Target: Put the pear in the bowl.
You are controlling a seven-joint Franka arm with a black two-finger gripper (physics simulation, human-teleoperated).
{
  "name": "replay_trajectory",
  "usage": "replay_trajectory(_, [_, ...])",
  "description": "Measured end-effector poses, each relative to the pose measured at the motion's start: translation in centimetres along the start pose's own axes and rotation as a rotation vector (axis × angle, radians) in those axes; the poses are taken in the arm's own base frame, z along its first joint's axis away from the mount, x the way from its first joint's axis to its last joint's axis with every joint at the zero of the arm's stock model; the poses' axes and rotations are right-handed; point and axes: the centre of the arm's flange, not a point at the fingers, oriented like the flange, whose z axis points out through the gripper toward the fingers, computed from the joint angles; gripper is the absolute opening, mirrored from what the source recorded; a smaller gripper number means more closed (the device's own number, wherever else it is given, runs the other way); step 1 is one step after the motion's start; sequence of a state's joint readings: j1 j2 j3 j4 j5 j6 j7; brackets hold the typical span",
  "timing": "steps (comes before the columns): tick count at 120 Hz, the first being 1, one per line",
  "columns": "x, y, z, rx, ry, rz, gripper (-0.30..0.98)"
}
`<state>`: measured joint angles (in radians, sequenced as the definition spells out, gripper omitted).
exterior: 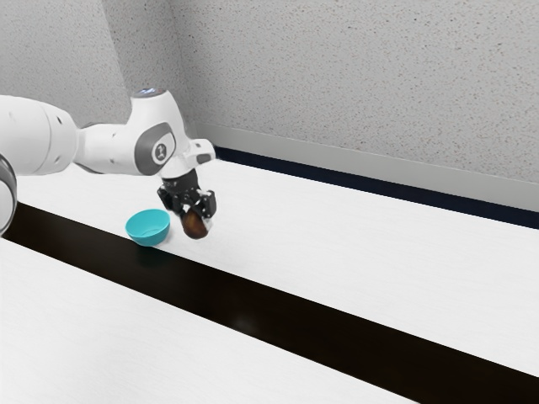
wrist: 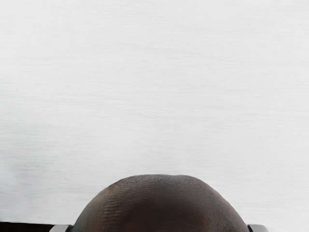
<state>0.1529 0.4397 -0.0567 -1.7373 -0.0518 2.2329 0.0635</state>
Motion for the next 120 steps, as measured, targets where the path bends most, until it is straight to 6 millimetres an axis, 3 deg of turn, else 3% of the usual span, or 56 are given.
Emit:
replay_trajectory(14, [0.8, -5.8, -1.9, 0.032, 0.007, -0.068, 0.38])
replay_trajectory(27, [1.2, -11.4, -1.3, 0.03, -0.009, -0.132, 0.37])
replay_trajectory(36, [2.1, -14.1, 0.0, 0.023, -0.018, -0.153, 0.36])
replay_trajectory(55, [2.6, -16.4, 0.5, 0.018, -0.025, -0.154, 0.39])
replay_trajectory(84, [2.5, -16.0, -0.7, 0.001, -0.032, -0.108, 0.59])
replay_trajectory(88, [2.4, -15.9, -2.3, 0.002, -0.023, -0.101, 0.6])
replay_trajectory(92, [2.1, -15.6, -5.7, 0.006, 0.0, -0.092, 0.61])
replay_trajectory(102, [-0.7, -12.6, -17.9, 0.018, 0.068, -0.053, 0.64])
replay_trajectory(111, [-4.5, -5.9, -26.5, 0.031, 0.098, 0.039, 0.65])
replay_trajectory(120, [-8.6, 3.2, -31.4, 0.043, 0.1, 0.174, 0.66])
